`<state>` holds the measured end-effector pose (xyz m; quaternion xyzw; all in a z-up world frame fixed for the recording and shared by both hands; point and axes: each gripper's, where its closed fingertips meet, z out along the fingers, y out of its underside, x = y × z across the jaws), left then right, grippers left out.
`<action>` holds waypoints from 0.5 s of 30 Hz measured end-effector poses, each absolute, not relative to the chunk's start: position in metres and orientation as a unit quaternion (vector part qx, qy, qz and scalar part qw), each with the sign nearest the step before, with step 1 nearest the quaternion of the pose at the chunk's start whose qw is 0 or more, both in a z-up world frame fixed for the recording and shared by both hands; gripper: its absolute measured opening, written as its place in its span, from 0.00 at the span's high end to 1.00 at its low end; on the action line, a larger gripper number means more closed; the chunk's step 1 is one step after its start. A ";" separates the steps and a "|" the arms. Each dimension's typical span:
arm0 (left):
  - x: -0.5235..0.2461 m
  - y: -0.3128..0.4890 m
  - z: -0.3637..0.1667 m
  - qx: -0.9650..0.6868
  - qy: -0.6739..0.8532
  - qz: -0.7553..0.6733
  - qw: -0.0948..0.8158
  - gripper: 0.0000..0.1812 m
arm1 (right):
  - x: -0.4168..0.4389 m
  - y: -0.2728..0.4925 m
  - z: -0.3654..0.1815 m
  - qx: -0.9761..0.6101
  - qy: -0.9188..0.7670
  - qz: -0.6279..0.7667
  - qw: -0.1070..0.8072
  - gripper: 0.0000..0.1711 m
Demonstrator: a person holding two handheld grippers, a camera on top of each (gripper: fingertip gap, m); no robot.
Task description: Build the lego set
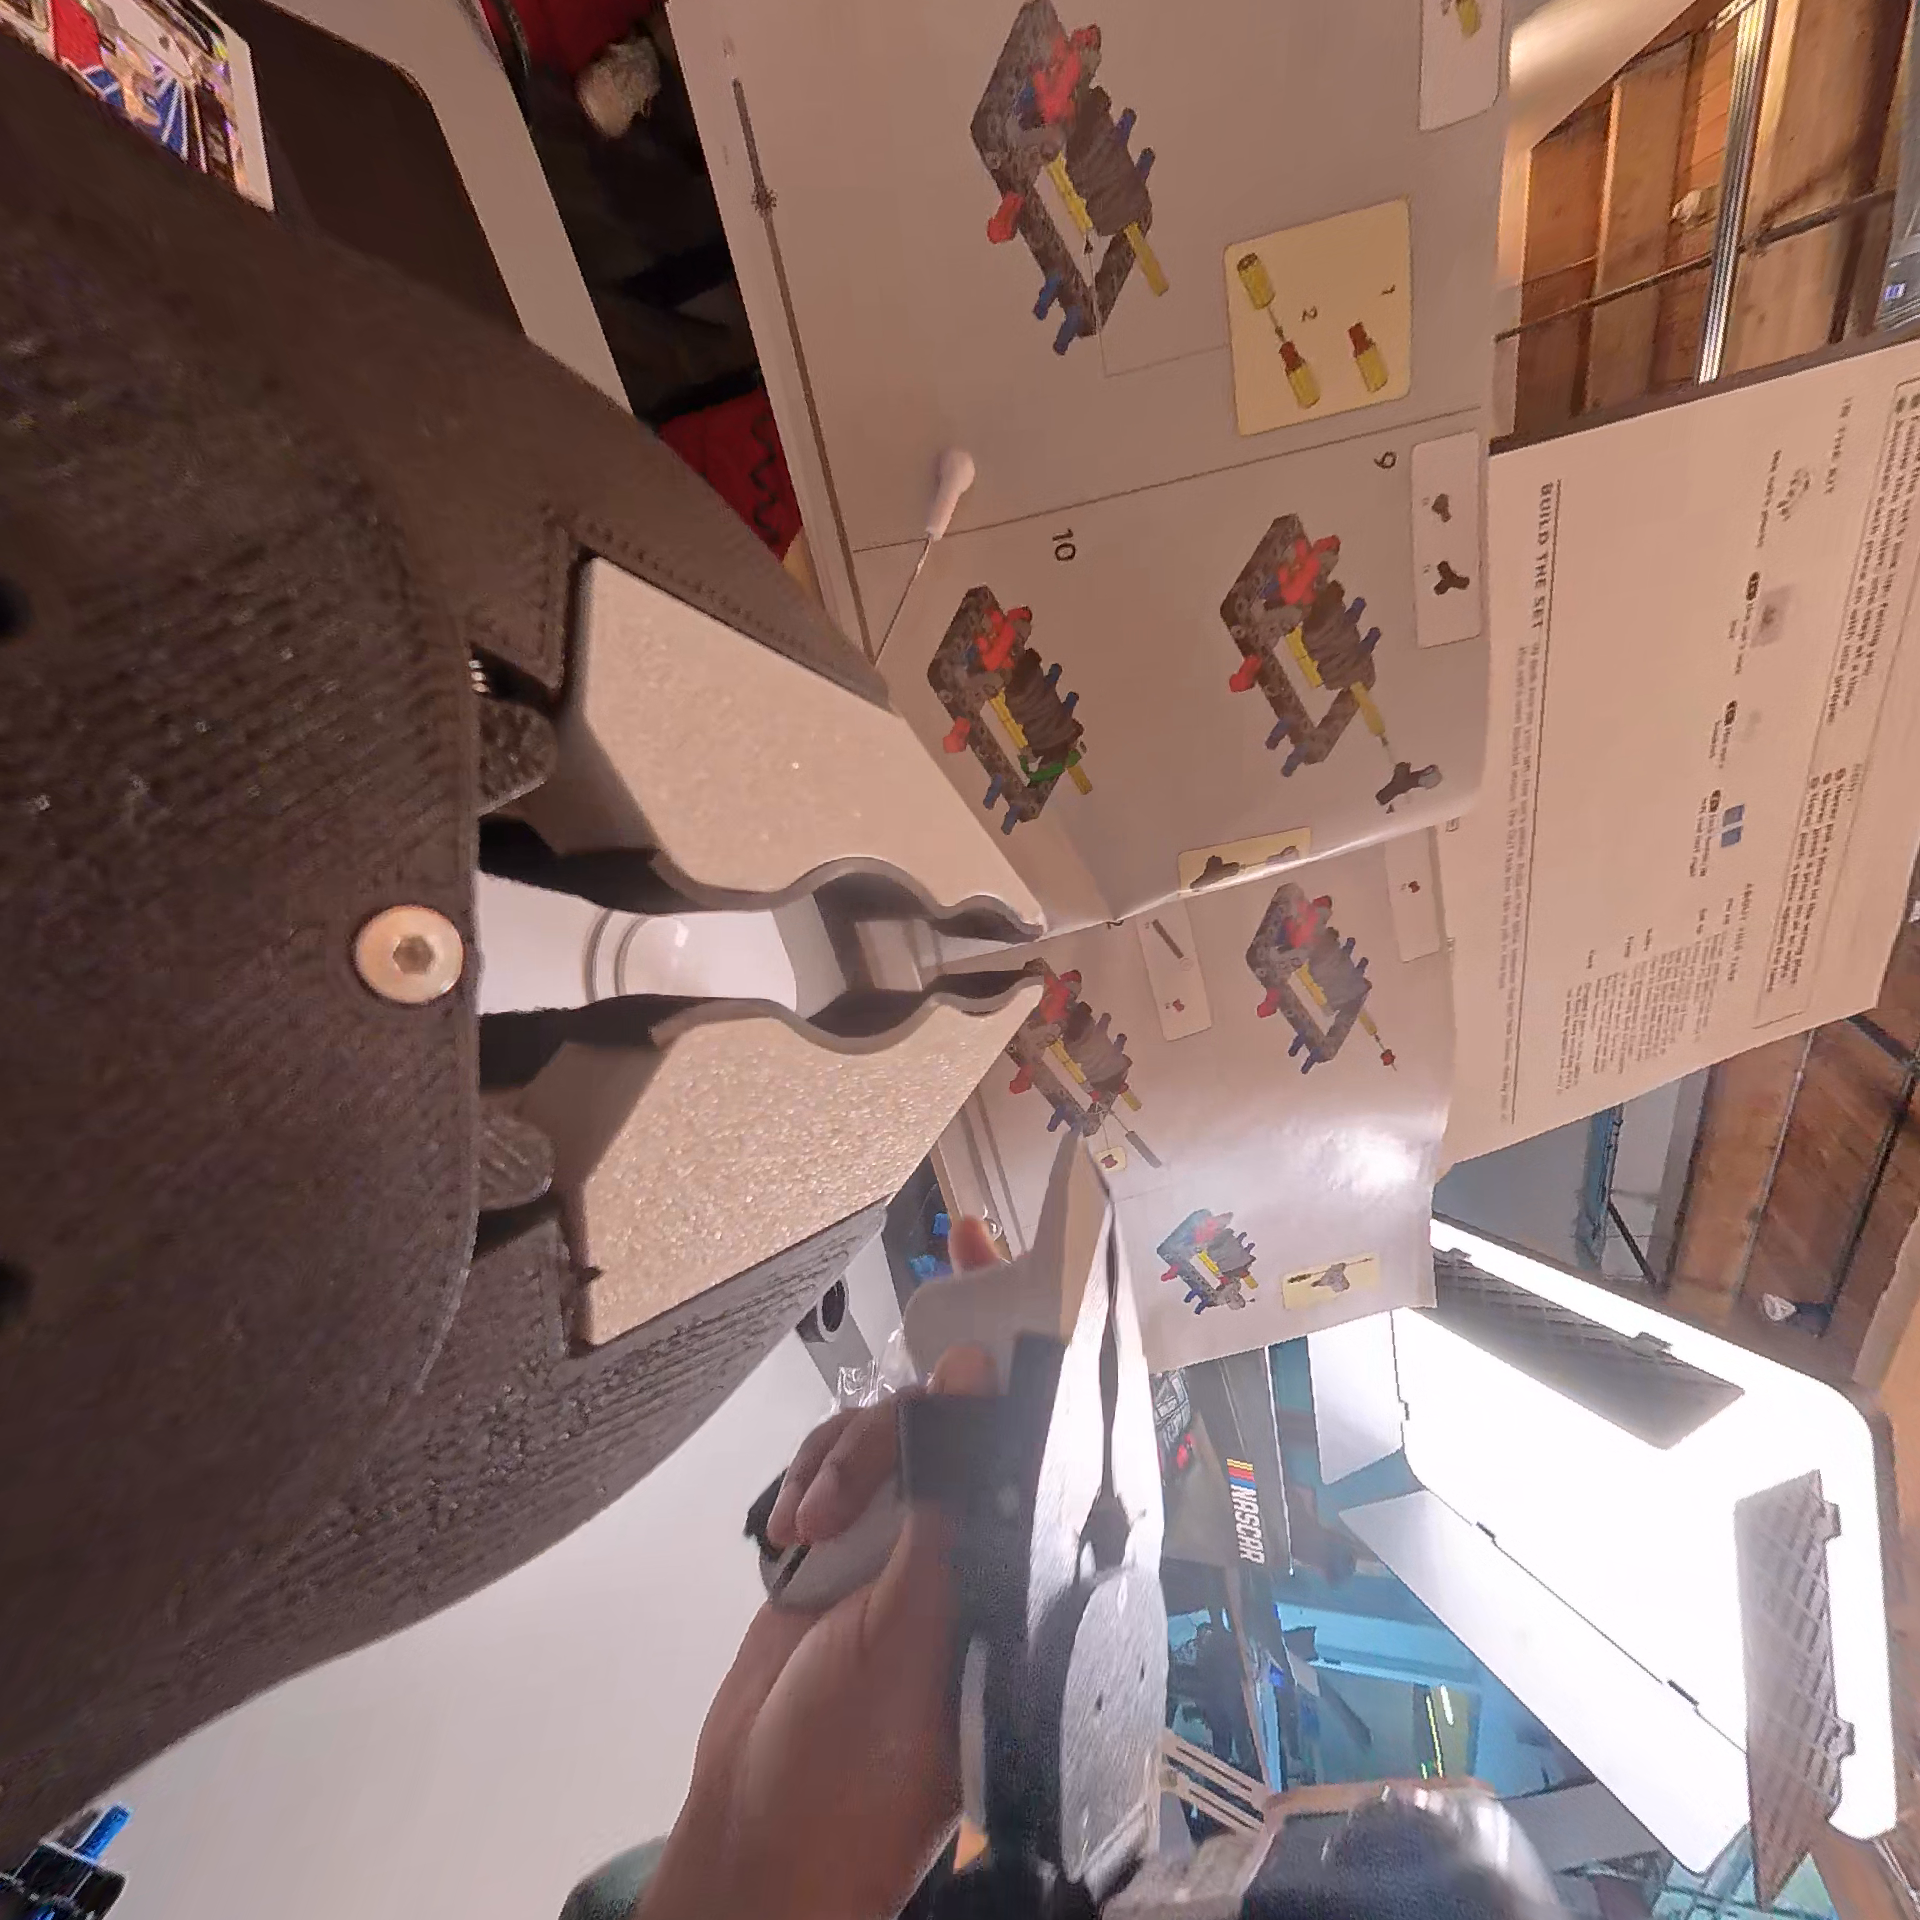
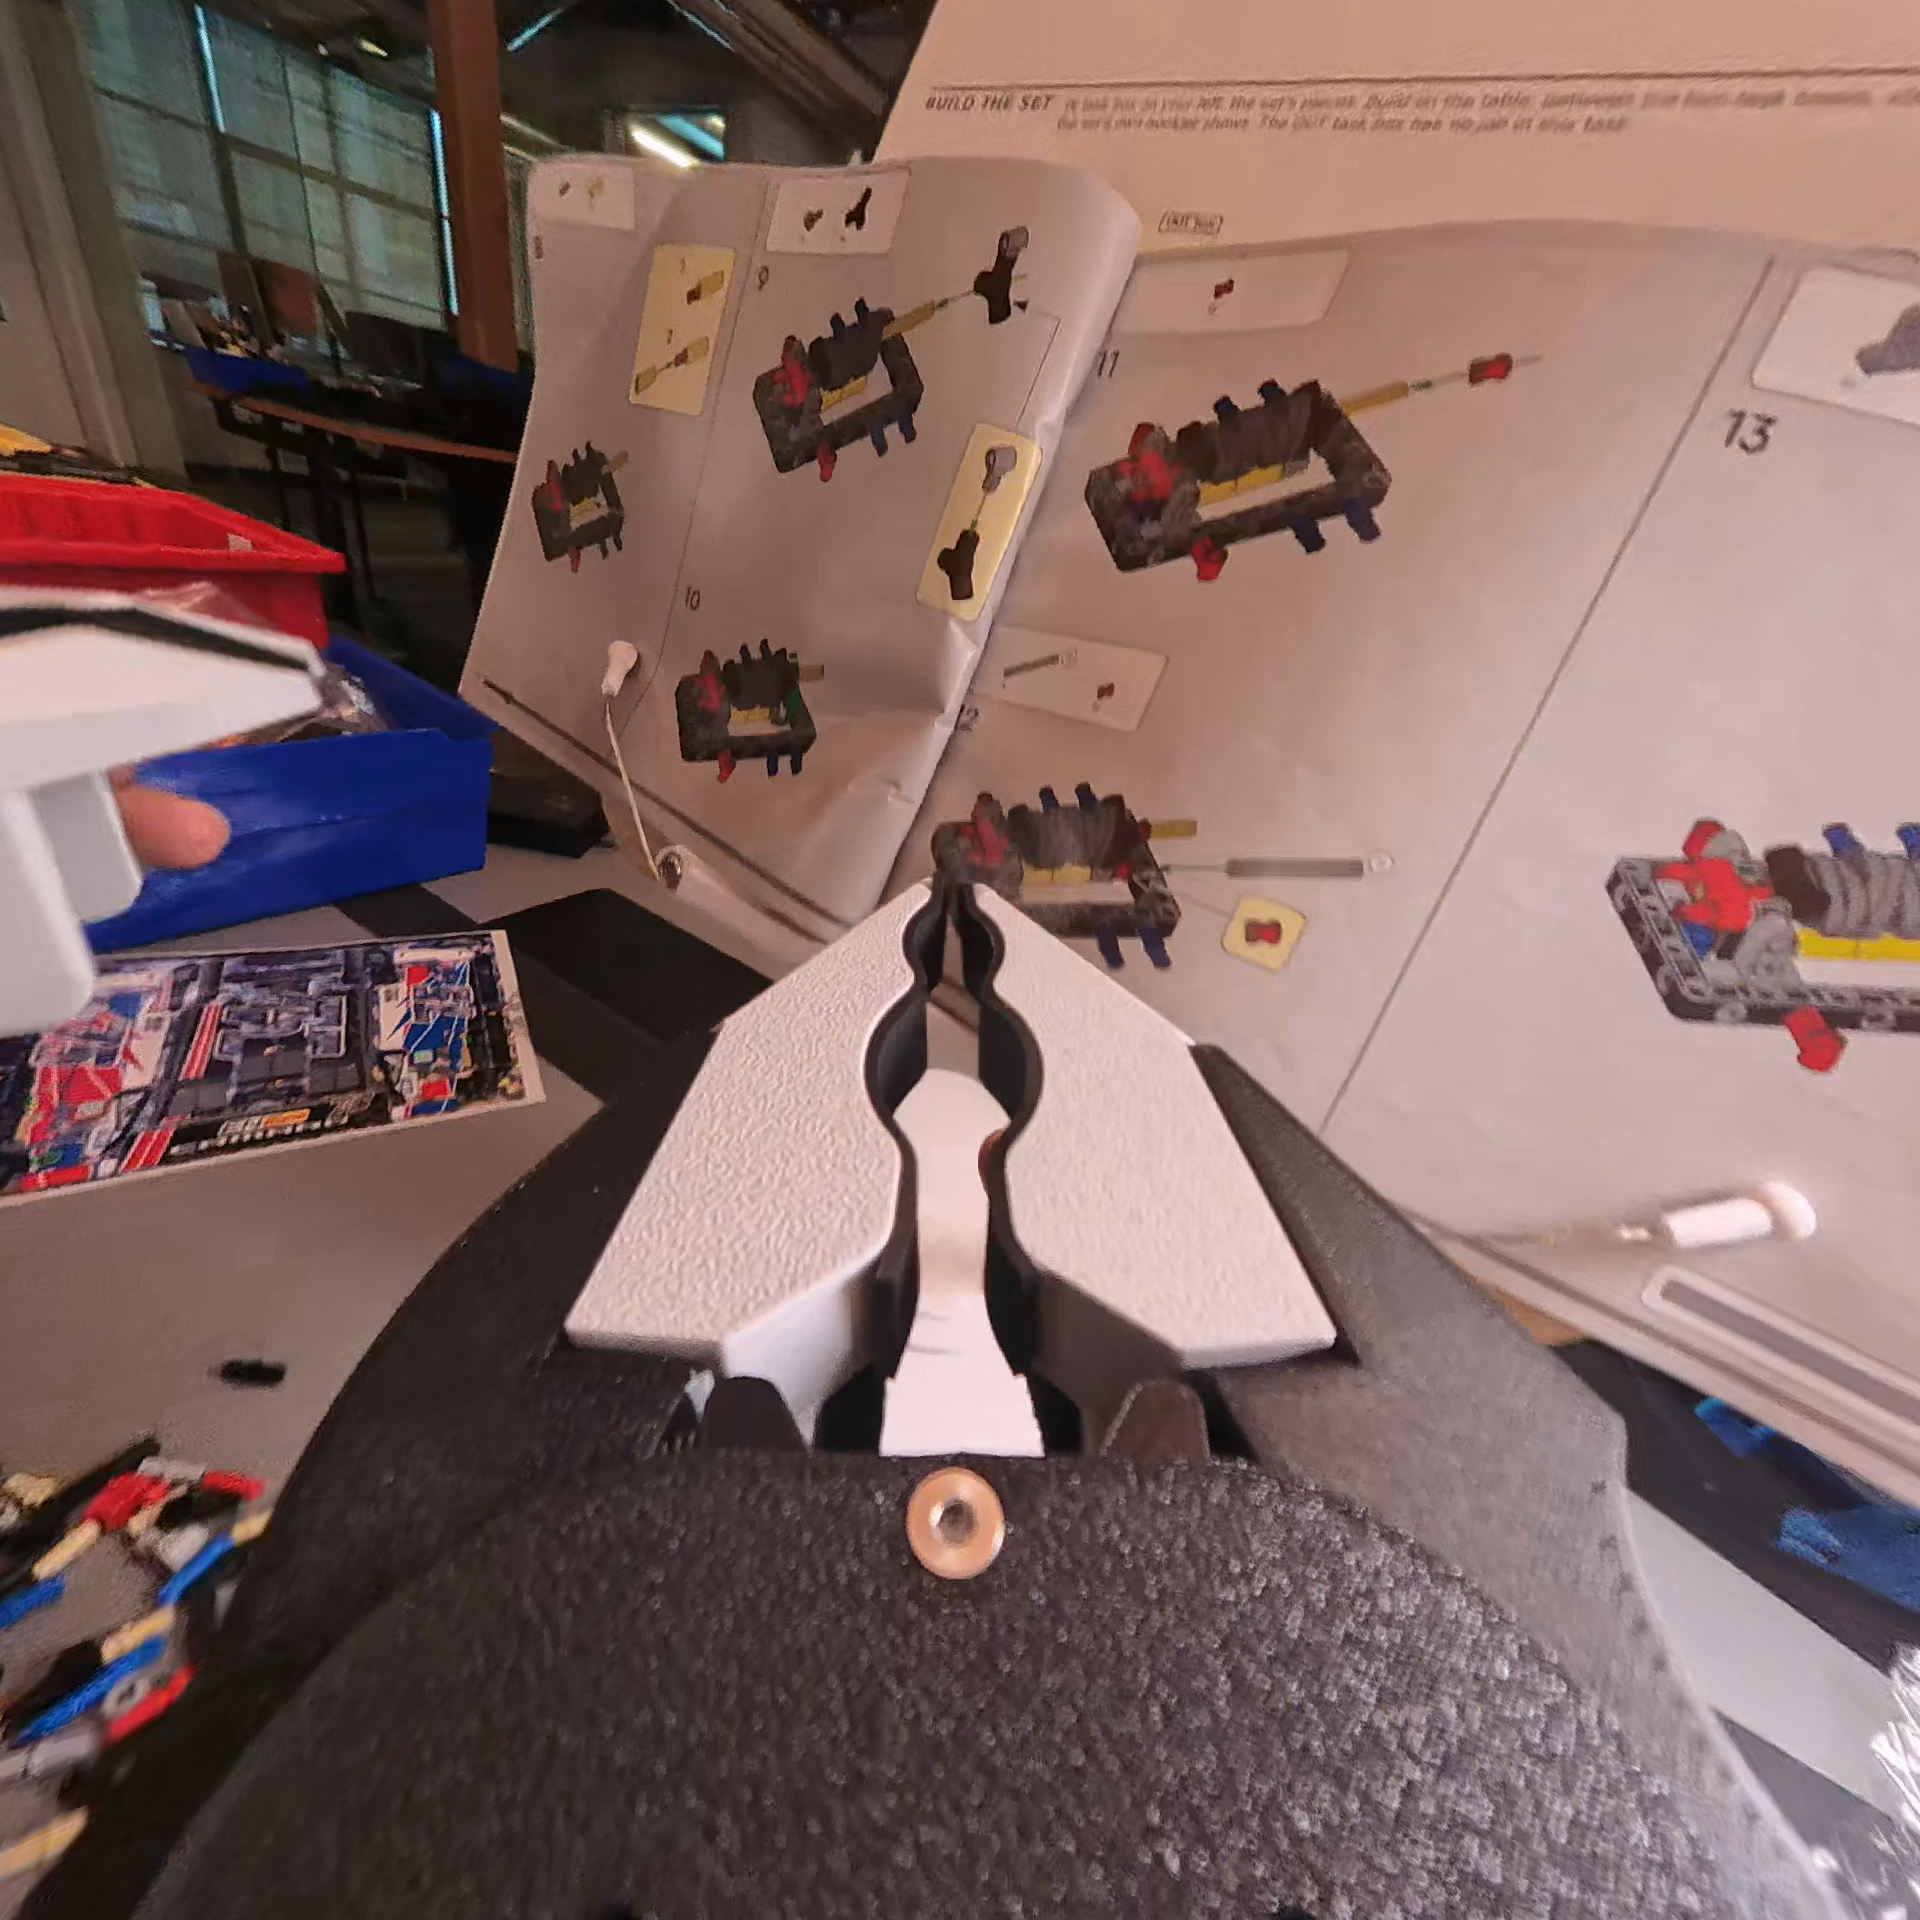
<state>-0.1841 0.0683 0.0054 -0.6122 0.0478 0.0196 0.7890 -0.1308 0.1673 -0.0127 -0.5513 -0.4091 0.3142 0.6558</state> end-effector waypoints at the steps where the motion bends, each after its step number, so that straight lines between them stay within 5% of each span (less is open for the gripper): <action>1: -0.184 0.067 0.007 -0.609 0.049 0.020 0.792 0.98 | -0.138 0.170 -0.007 -0.556 -0.401 0.315 0.657 1.00; 15: -0.192 0.063 0.011 -0.607 0.041 0.021 0.794 0.98 | -0.189 0.200 0.012 -0.599 -0.393 0.276 0.641 1.00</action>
